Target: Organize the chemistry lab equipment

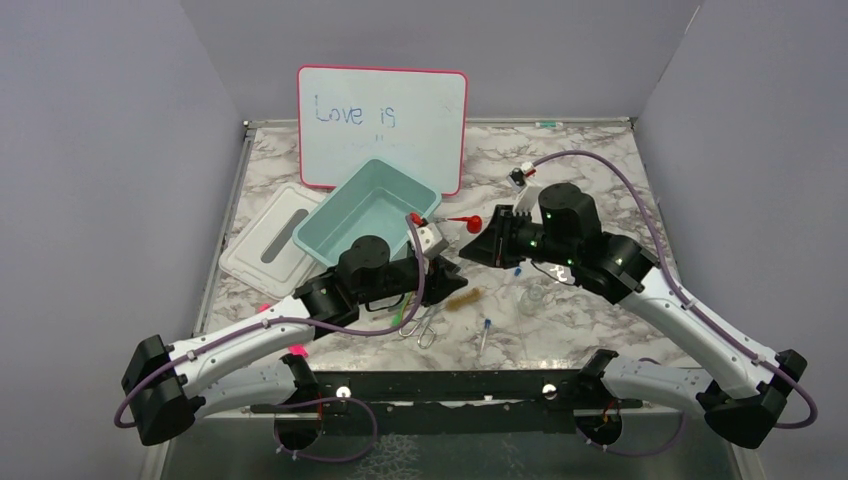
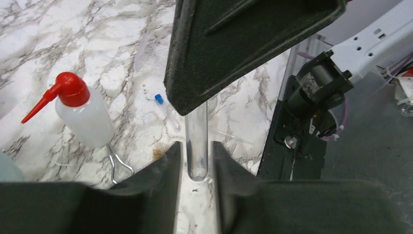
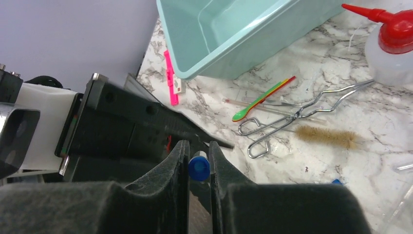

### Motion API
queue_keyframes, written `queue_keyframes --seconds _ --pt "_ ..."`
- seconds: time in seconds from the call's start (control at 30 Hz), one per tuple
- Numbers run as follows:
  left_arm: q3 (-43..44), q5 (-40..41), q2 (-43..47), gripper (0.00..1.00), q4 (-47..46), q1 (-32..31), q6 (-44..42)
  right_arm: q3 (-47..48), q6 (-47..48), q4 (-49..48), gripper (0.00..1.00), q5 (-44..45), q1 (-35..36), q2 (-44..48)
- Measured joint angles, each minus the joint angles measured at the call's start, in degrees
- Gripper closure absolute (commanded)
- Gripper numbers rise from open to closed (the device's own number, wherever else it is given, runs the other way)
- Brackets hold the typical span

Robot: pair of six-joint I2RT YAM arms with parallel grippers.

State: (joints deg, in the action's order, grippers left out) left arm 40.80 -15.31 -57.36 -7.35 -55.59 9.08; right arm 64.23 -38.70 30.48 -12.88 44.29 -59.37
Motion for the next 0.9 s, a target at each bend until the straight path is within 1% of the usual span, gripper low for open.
queue_keyframes --seconds 0.1,0.13,0.23,0.3,0.37,0.43,0.5,0.6,0.67,0.77,0.9 --pt "0.0 2.8 0.1 0.29 0.8 0.0 1.1 0.1 1.2 0.1 0.91 2.2 0.0 0.0" --pt "0.0 3.9 0.2 0.26 1.3 0.0 1.6 0.2 1.7 0.2 0.90 3.8 0.0 0.0" --pt "0.0 7.8 1.4 0.22 3.8 0.0 2.8 0.8 4.3 0.7 0.90 11.0 0.0 -0.1" --pt "0.0 12.6 3.3 0.21 6.8 0.0 4.2 1.5 6.4 0.6 0.90 17.4 -0.1 -0.6" --pt "0.3 14.0 5.8 0.21 7.9 0.0 4.5 1.8 8.6 0.2 0.90 23.7 -0.9 -1.6" --pt "1.4 15.8 7.6 0.21 10.1 0.0 5.1 1.8 10.5 -0.5 0.90 28.6 -3.3 -3.1" --pt "2.6 16.5 9.0 0.20 11.1 0.0 5.4 1.2 11.8 -1.9 0.91 32.3 -7.2 -4.6" --pt "4.4 16.7 10.5 0.20 12.3 0.0 5.5 -2.5 13.2 -4.9 0.91 37.4 -14.0 -5.7" --pt "5.2 16.7 10.6 0.20 12.9 0.0 5.5 -6.0 13.7 -6.7 0.92 41.0 -17.2 -5.9" --pt "5.8 16.7 9.9 0.20 13.3 0.0 5.3 -11.1 14.4 -10.0 0.92 45.4 -18.6 -6.8" --pt "5.8 16.4 8.2 0.20 13.5 0.0 5.0 -16.1 15.1 -15.3 0.92 48.0 -18.6 -9.6"
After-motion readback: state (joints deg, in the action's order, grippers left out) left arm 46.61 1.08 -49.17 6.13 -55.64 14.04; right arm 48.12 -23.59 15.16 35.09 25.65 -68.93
